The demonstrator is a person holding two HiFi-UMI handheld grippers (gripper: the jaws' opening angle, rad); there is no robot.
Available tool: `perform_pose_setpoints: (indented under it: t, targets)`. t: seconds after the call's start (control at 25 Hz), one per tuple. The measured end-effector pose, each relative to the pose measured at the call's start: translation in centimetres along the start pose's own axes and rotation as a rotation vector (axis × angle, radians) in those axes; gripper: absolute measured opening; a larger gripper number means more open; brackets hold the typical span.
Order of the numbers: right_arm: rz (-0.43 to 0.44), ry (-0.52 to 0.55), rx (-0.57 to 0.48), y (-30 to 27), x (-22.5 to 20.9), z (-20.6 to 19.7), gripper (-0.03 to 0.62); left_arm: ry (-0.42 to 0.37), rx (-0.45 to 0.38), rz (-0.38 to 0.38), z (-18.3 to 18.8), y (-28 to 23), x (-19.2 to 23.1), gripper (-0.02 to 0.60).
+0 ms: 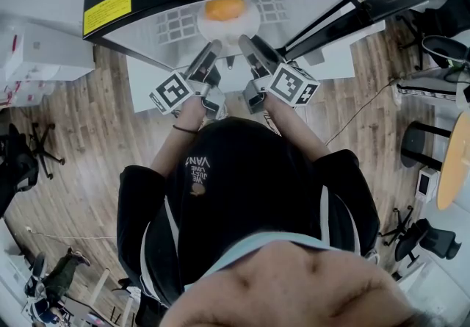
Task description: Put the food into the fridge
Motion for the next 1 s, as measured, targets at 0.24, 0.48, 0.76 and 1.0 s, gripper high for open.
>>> perform_pose_setpoints:
  t: [0.24, 0.48, 0.76, 1.0]
  targets:
    - [-0.032, 0.240, -0.025, 1.1, 0.4, -0.1, 0.202, -0.267, 0.120, 0.095, -0.5, 0.8, -0.2, 0.149]
    - [-0.034, 0.466, -0.050, 1.6, 1.5, -0.2, 0.202, -0.505, 0.221, 0.138, -1.3, 0.9, -0.7, 0.149]
    - [-0.059, 0.586, -0.048, 1.7, 1.2, -1.1, 0.202, -0.692, 0.266, 0.215, -1.1, 1.2, -0.6, 0.156]
    - [-0.084, 0.631, -0.043, 1.6, 0.7, -1.4, 0.202, -0.782, 0.292, 0.230, -1.0, 1.0, -0.7, 0.158]
Point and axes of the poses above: the fingertips, and each gripper's own axes: y backward along the fingers, x to its left, z out of its top, the point moved 1 cm from there along y, backward along the fingers, and after that the axes turned 11 degrees about -z, right-handed, at the moved point
